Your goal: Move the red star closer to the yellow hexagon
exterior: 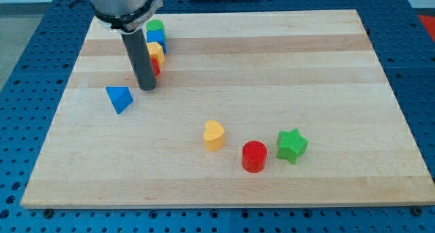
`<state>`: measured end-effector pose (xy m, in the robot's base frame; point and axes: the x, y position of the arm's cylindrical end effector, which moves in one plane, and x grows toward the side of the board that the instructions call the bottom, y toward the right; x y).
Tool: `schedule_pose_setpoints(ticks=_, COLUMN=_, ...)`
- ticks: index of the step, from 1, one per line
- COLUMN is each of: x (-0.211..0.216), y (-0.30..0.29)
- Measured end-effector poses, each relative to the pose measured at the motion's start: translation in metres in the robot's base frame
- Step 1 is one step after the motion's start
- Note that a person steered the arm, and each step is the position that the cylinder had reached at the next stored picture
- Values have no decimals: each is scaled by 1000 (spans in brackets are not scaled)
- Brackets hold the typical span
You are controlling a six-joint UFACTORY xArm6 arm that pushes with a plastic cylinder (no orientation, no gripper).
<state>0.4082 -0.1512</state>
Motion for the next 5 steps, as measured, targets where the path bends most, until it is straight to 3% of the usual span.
schedule_pose_setpoints(ticks=5, x=-13, y=-20)
